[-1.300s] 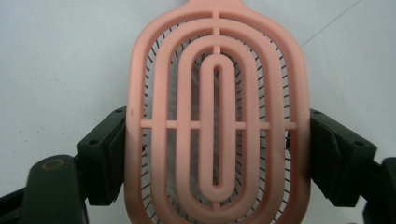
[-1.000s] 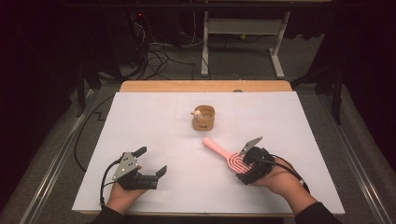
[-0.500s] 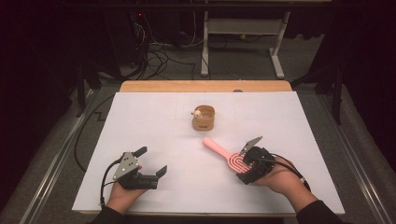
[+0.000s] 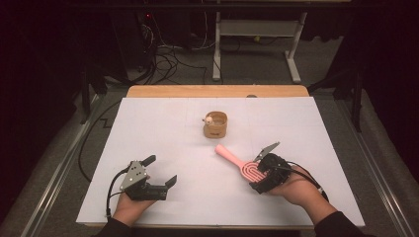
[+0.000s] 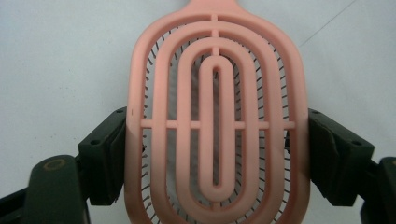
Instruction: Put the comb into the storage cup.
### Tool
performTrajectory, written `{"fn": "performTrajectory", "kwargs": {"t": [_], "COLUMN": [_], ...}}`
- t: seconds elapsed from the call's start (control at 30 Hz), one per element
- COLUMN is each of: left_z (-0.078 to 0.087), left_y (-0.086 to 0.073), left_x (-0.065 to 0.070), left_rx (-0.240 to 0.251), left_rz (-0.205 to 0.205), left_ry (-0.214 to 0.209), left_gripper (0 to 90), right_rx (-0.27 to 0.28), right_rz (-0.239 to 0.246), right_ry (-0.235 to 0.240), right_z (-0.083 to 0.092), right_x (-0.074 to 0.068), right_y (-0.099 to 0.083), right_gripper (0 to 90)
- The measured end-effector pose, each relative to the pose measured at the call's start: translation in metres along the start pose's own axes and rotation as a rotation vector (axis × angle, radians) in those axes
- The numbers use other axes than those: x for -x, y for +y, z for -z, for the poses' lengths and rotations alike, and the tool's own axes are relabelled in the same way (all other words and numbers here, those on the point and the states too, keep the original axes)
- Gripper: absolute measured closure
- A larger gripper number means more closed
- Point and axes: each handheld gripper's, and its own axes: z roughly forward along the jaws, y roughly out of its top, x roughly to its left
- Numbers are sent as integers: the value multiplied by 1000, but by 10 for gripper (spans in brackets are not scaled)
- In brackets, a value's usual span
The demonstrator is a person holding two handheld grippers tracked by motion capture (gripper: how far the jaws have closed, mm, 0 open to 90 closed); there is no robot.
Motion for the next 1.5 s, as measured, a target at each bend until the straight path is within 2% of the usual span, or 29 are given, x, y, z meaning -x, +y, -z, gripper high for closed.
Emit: {"fn": "performTrajectory", "kwargs": {"t": [0.2,0.5,0.57,0.67,0.8,0.93,1.07,1.17,1.27,1.33,1.43,1.5], "left_z": [0,-2,-3,-3,-6,-20,-36,-43,-47,-48,-48,-48], "left_y": [0,2,3,10,29,44,52,50,43,38,31,29], "left_x": [0,2,2,0,-3,2,10,14,19,22,25,27], "left_rx": [-2,-4,2,10,45,52,56,46,15,13,8,-6], "left_rz": [-2,-17,1,13,16,-5,-28,-31,-67,-88,-93,-118], "left_ry": [-2,6,10,29,53,51,38,36,46,47,39,37], "left_gripper": [0,0,0,0,0,0,0,0,0,0,0,0], "right_rx": [12,23,30,41,45,50,49,54,53,55,63,68], "right_rz": [-3,45,52,65,81,91,102,112,121,125,128,132], "right_ry": [17,14,17,22,25,30,34,48,53,58,65,71], "right_z": [5,15,16,18,21,22,21,21,21,19,16,14], "right_x": [-2,-9,-11,-13,-14,-14,-17,-19,-21,-23,-27,-29], "right_y": [1,5,5,5,8,12,15,18,20,21,22,23], "right_gripper": [201,200,200,200,200,200,200,200,200,200,200,200]}}
